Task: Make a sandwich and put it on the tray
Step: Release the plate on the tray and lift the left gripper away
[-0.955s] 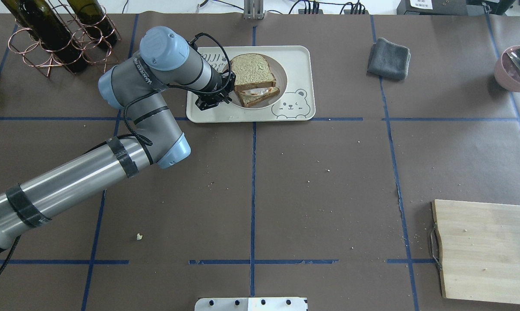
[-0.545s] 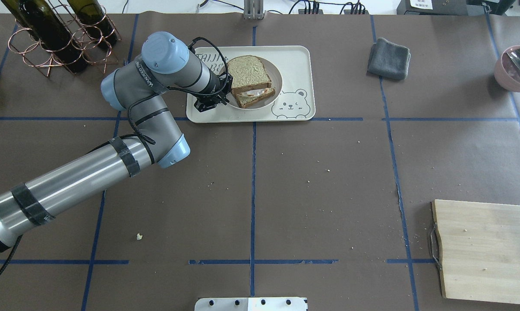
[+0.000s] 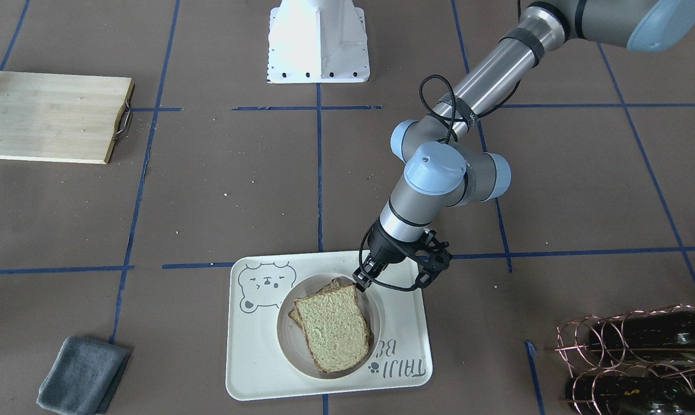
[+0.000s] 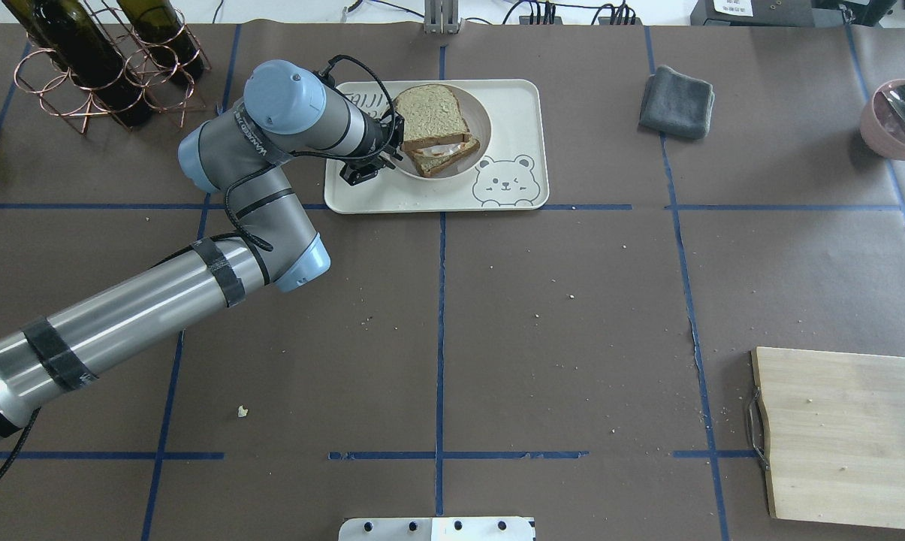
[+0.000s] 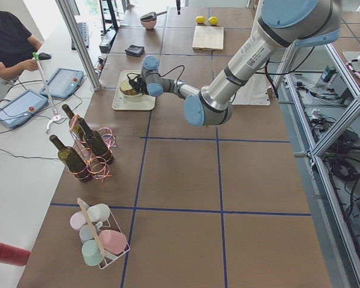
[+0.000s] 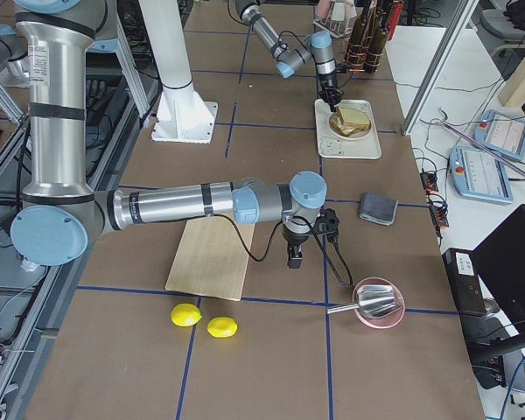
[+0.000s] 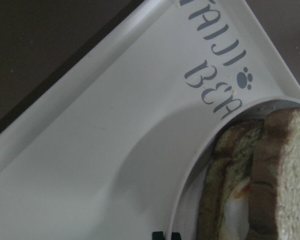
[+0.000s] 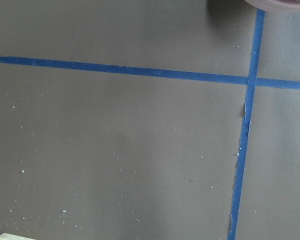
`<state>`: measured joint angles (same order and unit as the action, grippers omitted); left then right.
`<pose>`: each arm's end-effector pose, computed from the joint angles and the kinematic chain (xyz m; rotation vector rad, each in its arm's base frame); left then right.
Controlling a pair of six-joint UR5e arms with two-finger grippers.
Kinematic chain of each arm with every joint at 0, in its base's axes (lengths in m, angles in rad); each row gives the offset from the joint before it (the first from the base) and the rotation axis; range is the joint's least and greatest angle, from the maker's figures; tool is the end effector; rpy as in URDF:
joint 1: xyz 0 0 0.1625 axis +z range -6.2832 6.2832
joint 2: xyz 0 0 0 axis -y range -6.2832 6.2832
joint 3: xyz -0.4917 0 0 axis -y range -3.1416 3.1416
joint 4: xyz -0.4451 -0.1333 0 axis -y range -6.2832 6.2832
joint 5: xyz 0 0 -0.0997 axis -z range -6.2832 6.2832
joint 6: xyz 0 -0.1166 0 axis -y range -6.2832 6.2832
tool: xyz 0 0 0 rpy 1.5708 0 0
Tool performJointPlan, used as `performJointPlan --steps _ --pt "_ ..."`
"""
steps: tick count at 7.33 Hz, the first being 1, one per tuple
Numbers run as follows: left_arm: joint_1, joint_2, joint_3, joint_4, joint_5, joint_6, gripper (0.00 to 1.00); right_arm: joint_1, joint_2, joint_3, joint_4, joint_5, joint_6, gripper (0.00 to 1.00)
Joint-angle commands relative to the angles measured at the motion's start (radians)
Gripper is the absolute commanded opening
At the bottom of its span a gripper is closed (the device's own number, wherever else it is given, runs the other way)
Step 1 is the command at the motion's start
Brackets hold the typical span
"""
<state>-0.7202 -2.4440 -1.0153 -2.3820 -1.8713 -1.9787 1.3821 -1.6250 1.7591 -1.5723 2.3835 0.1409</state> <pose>0.6437 -0.6962 0.2968 -0.0933 1.1854 -0.8285 -0.0505 -0.5237 0.6603 -0.0096 -0.8213 -0.0990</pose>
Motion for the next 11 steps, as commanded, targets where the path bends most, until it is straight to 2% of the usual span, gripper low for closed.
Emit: performJointPlan --steps 1,3,4,6,7,8,9,11 --pt "-0.007 0.057 -0.066 -0.008 0.011 0.09 1.0 0.0 0.002 -0.001 0.0 -0.001 -0.001 1.0" --pt "-0.031 0.205 -0.28 0.039 0.001 0.26 1.0 0.0 0.01 -0.006 0.0 -0.004 -0.001 1.0" --pt "-0.047 0.261 -0.383 0.125 0.0 0.403 1.0 0.0 0.01 -0.007 0.0 -0.007 -0.001 1.0" --pt "-0.1 0.36 -0.623 0.366 0.0 0.644 1.0 0.002 0.007 -0.007 0.002 -0.01 -0.001 1.0" --pt "-0.134 0.4 -0.732 0.511 0.0 0.873 1.0 0.002 0.007 -0.009 0.002 -0.01 -0.004 1.0" --pt "-0.157 0.411 -0.797 0.646 0.0 1.009 1.0 0.002 0.008 -0.009 0.002 -0.012 -0.004 1.0" --pt "-0.183 0.413 -0.825 0.738 -0.029 1.059 1.0 0.002 0.008 -0.015 0.002 -0.012 -0.003 1.0" --pt "-0.218 0.482 -0.868 0.736 -0.064 1.231 1.0 0.006 0.01 -0.018 0.002 -0.01 -0.003 1.0"
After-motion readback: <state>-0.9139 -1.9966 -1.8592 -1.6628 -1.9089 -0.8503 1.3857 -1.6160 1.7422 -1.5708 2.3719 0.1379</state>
